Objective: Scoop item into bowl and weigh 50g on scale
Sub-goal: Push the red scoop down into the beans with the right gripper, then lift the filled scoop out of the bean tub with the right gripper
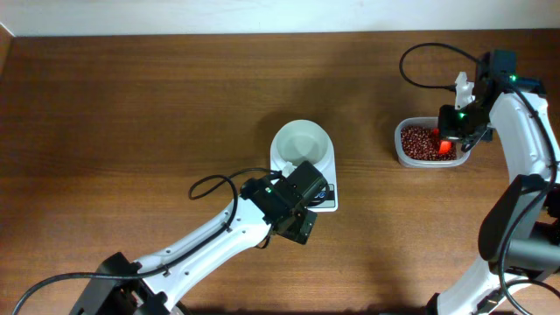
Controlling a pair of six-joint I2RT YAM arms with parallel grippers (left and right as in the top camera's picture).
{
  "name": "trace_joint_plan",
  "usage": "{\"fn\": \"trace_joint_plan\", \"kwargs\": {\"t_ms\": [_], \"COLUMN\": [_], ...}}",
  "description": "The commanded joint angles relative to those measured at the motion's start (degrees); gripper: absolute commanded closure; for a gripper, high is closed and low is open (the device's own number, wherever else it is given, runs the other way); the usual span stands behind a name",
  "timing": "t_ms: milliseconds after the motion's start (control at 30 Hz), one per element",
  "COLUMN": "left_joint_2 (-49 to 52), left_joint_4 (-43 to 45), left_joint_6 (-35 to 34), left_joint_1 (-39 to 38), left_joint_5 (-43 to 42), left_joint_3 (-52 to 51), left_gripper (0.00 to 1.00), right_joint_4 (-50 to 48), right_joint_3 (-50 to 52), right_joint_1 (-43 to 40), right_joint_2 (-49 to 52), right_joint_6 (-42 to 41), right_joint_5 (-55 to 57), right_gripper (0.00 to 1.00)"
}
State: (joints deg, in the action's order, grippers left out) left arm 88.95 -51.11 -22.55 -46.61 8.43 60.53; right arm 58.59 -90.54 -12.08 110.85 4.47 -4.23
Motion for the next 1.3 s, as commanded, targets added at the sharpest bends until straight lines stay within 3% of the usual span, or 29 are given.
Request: {"fn": "trace_joint_plan", "kwargs": {"t_ms": [0, 300, 1033, 1267], "left_joint_2": [0.3, 0.3, 0.3, 0.3], "left_joint_4": [0.1, 0.0, 0.1, 0.1], "left_joint_6": [-0.3, -0.3, -0.3, -0.3], "left_joint_1": [-0.2, -0.2, -0.2, -0.2], "left_joint_5": [0.6, 0.6, 0.6, 0.6], "left_joint_3": [-0.4, -0.4, -0.4, -0.4], "left_gripper": [0.01, 0.01, 0.01, 0.01], "right_joint_4": [-0.3, -4.3, -9.2, -8.0], "right_joint_3": [-0.6, 2.2, 8.6, 8.6], "right_joint_1": [-0.3, -0.5, -6.5, -12.0], "right_joint_2": [-0.9, -0.8, -0.5, -0.5], "right_joint_6": [-0.4, -1.9, -4.2, -4.7], "right_joint_5": [-0.6, -2.5, -25.5, -31.4], "right_gripper": [0.96, 0.96, 0.96, 0.96]}}
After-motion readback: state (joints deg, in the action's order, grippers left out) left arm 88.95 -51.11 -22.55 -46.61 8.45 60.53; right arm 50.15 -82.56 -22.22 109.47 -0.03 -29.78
